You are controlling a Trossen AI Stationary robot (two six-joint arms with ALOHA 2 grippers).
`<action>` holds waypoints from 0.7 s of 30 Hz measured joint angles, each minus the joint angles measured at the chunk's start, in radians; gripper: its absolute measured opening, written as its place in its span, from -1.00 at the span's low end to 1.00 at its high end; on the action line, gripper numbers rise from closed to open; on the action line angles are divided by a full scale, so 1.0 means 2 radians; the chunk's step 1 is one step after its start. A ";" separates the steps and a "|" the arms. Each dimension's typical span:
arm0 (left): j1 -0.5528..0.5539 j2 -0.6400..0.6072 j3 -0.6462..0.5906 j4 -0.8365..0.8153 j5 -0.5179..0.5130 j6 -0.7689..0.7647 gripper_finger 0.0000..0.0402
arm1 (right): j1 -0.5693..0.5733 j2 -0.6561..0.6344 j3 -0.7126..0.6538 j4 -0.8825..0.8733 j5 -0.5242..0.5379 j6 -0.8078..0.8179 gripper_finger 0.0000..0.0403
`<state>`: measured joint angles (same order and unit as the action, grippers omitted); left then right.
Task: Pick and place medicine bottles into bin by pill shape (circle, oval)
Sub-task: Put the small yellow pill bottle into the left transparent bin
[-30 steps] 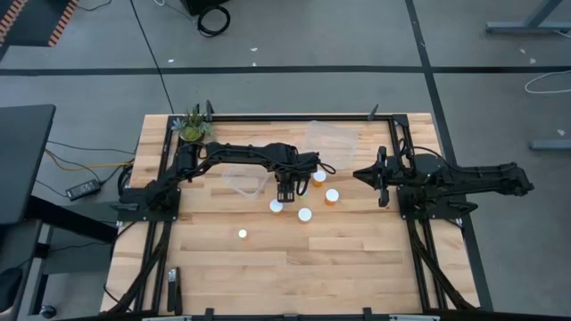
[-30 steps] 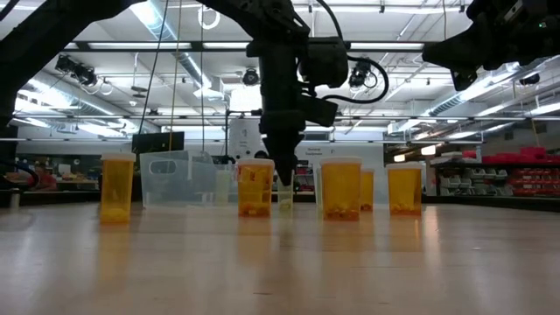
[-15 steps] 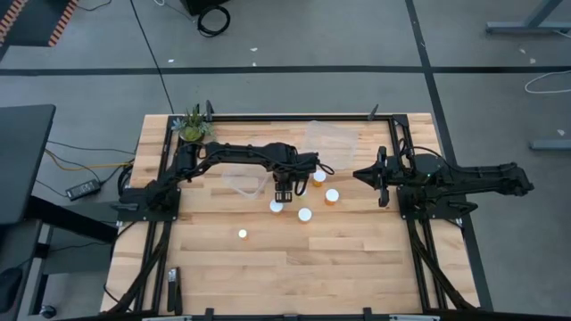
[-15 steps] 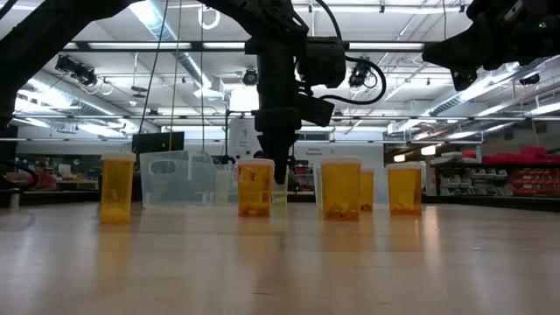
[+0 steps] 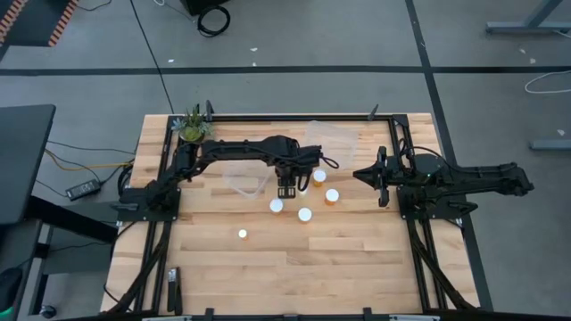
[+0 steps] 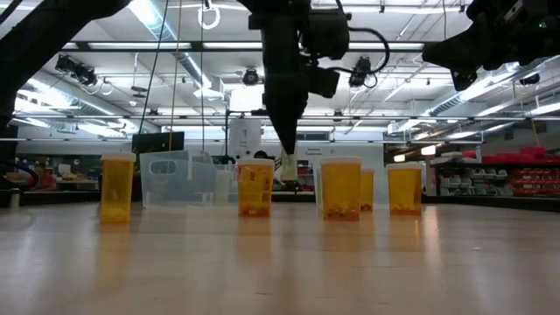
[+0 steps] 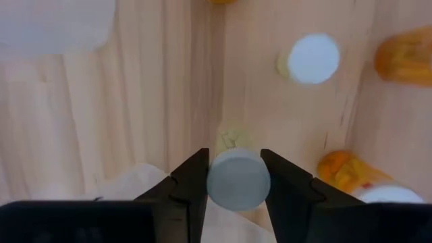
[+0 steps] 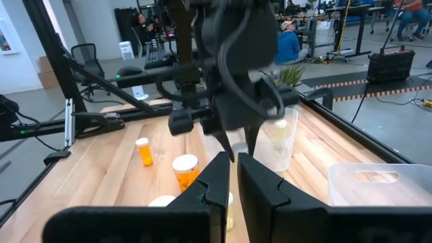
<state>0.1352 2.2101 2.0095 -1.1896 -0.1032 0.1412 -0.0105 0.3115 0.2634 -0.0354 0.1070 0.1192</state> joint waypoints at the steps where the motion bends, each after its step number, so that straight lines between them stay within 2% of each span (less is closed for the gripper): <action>1: 0.000 0.000 0.006 -0.004 0.000 0.000 -0.36 | 0.000 0.000 0.000 0.000 0.000 0.000 -0.82; 11: 0.000 -0.004 0.041 -0.086 -0.002 -0.017 -0.36 | 0.000 0.000 0.000 0.000 0.000 0.000 -0.82; 21: 0.008 -0.038 0.042 -0.126 -0.062 -0.039 -0.37 | 0.000 0.001 0.000 -0.001 0.000 0.000 -0.82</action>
<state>0.1519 2.1347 2.0942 -1.4412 -0.2280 0.0628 -0.0105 0.3143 0.2630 -0.0364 0.1070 0.1192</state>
